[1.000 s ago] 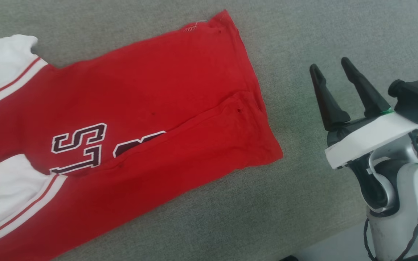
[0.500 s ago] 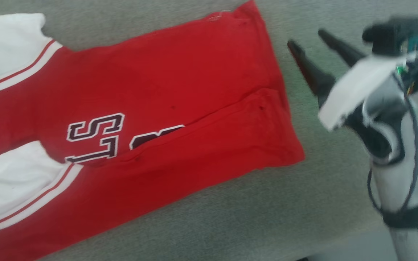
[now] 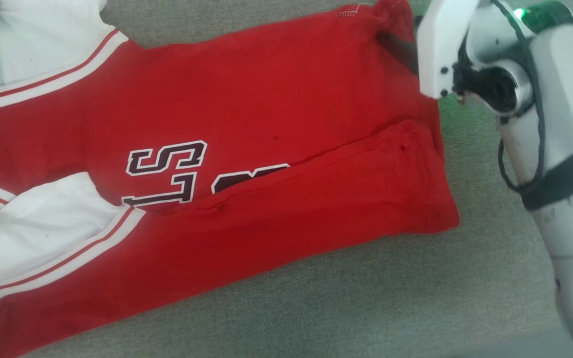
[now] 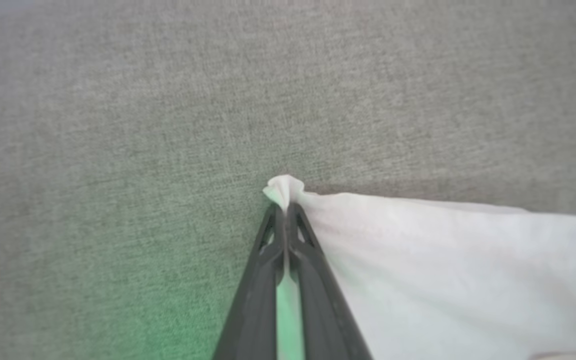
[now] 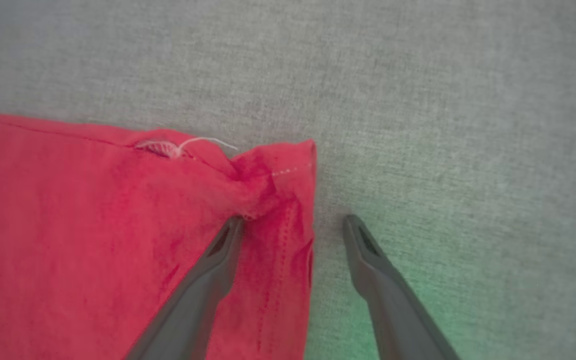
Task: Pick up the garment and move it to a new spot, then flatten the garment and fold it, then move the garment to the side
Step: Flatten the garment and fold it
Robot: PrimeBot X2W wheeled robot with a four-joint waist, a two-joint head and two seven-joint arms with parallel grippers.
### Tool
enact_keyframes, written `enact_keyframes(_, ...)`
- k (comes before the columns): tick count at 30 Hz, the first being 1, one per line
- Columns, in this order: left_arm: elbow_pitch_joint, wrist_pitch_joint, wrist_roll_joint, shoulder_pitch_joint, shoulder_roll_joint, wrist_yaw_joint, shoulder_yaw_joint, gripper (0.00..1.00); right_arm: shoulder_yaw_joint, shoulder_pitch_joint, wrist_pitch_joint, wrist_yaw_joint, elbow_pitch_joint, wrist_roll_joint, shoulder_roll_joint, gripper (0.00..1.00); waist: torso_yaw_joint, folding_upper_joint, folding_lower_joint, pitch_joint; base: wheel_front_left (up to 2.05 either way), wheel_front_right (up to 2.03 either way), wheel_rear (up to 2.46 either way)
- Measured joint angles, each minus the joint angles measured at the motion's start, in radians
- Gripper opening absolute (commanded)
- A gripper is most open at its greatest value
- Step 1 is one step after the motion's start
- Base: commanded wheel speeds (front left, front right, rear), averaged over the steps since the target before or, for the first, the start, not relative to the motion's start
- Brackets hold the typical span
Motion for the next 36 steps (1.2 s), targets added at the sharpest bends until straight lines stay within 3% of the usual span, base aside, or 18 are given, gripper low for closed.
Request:
enact_keyframes(2,0.010,-0.006,0.000,-0.008,-0.008,-0.004,-0.002,0.00,0.028,-0.042,0.051,0.000,0.050,0.008,0.005,1.00,0.003,0.0000,0.0000,0.003,0.00,0.00,0.00)
enact_keyframes(3,0.015,-0.010,0.000,-0.011,-0.012,-0.006,-0.002,0.00,0.035,-0.060,0.071,0.000,0.071,0.020,0.006,0.92,0.005,0.0000,0.0000,0.004,0.00,0.00,0.00)
enact_keyframes(4,0.020,-0.015,0.001,-0.012,-0.015,-0.009,-0.003,0.00,0.045,-0.074,0.082,0.000,0.086,0.025,0.005,0.04,0.007,0.0000,0.0000,0.006,0.00,0.00,0.00)
enact_keyframes(5,0.025,-0.019,0.001,-0.014,-0.018,-0.012,-0.003,0.00,0.055,-0.085,0.092,0.000,0.099,0.027,0.004,0.00,0.010,0.0000,0.0000,0.007,0.00,0.00,0.00)
enact_keyframes(13,0.063,-0.047,-0.006,-0.033,-0.051,-0.032,-0.002,0.00,0.104,-0.110,0.040,0.001,0.129,0.061,-0.034,0.00,0.043,0.0000,0.0000,-0.006,0.00,0.00,0.00)
enact_keyframes(21,0.049,0.002,-0.006,-0.032,-0.057,-0.044,-0.029,0.00,0.125,-0.069,-0.014,0.001,0.099,0.093,-0.105,0.00,0.087,-0.0001,0.0000,-0.055,0.00,0.00,0.00)
enact_keyframes(29,-0.104,0.036,0.008,-0.030,-0.036,-0.038,-0.053,0.00,0.124,-0.016,-0.040,0.001,0.006,0.122,-0.181,0.00,0.136,-0.0001,0.0001,-0.112,0.00,0.00,0.00)
enact_keyframes(36,-0.340,0.072,0.012,0.051,0.021,0.023,-0.065,0.00,0.097,0.065,-0.028,0.001,-0.125,0.143,-0.241,0.00,0.172,-0.0001,0.0000,-0.159,0.00,0.00,0.00)
